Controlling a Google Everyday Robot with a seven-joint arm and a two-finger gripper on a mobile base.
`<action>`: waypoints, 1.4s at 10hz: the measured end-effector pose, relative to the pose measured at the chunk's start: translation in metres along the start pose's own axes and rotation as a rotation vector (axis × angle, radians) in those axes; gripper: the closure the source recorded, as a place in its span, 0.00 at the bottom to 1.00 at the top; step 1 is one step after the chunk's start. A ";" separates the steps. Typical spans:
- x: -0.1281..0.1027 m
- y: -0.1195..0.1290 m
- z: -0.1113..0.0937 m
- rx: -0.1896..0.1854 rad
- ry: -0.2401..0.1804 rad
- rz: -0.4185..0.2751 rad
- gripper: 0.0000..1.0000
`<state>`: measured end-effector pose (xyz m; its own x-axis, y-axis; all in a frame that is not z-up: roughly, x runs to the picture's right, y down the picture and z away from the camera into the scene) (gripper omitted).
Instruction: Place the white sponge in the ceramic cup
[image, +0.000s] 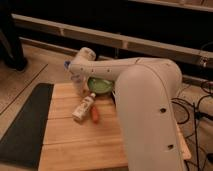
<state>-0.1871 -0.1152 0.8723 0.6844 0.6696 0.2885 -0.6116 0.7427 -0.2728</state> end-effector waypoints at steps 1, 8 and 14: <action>0.001 -0.004 0.003 -0.007 -0.006 -0.012 1.00; -0.011 0.009 0.015 -0.072 -0.039 -0.066 1.00; -0.004 0.013 0.020 -0.104 -0.049 -0.034 1.00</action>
<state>-0.2059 -0.1083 0.8855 0.6820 0.6459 0.3430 -0.5424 0.7613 -0.3551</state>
